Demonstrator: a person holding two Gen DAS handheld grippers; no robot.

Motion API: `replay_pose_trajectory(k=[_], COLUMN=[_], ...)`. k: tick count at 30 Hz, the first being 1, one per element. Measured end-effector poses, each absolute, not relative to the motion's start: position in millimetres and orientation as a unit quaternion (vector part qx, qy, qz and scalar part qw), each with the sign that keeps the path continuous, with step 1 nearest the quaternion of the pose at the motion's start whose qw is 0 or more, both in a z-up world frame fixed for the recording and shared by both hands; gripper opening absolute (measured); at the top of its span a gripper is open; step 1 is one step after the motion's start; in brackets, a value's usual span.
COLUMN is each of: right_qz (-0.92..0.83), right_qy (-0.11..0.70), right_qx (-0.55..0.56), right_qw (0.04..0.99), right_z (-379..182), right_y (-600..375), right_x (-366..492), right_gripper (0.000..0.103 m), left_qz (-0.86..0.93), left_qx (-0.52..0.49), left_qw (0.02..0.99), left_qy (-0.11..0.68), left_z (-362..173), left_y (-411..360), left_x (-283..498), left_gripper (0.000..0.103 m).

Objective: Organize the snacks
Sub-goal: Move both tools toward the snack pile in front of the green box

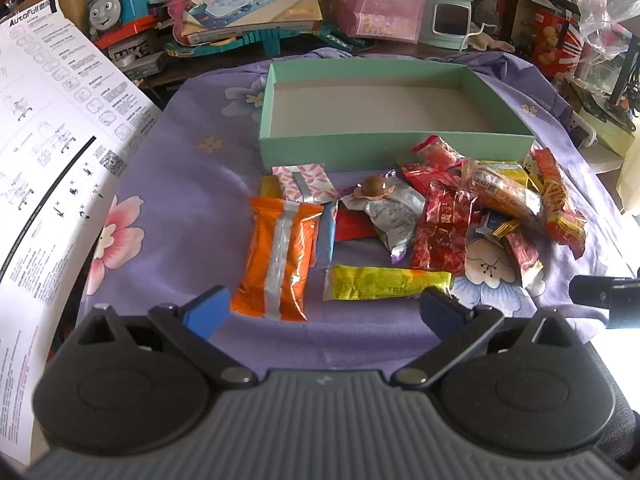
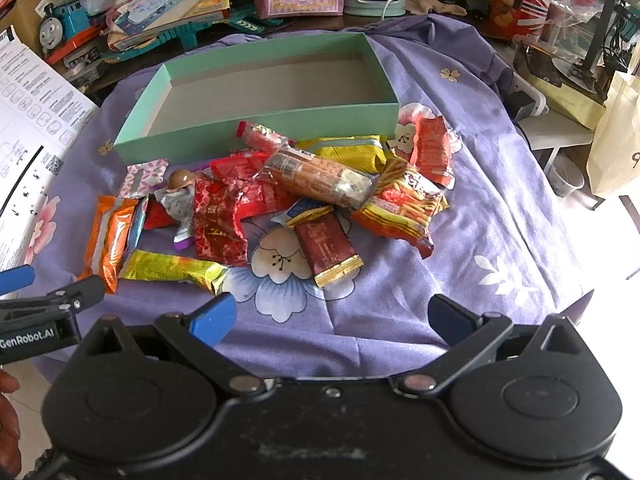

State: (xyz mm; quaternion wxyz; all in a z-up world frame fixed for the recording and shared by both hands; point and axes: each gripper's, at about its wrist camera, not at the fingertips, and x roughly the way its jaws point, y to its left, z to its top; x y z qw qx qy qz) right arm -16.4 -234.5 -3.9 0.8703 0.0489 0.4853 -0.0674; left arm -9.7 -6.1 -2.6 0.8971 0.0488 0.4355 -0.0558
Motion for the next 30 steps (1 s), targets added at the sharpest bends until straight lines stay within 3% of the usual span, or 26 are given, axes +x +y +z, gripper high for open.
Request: replay_pose_trajectory(k=[30], right_qz=[-0.049], right_qy=[0.500], right_qx=[0.038], right_qw=[0.864], right_z=[-16], right_y=[-230], right_x=[-3], right_gripper=[0.103], left_qz=[-0.040], left_qx=[0.042], left_qw=[0.889], left_qy=[0.454], left_z=[-20], left_y=[2], left_x=[2], left_gripper=[0.103])
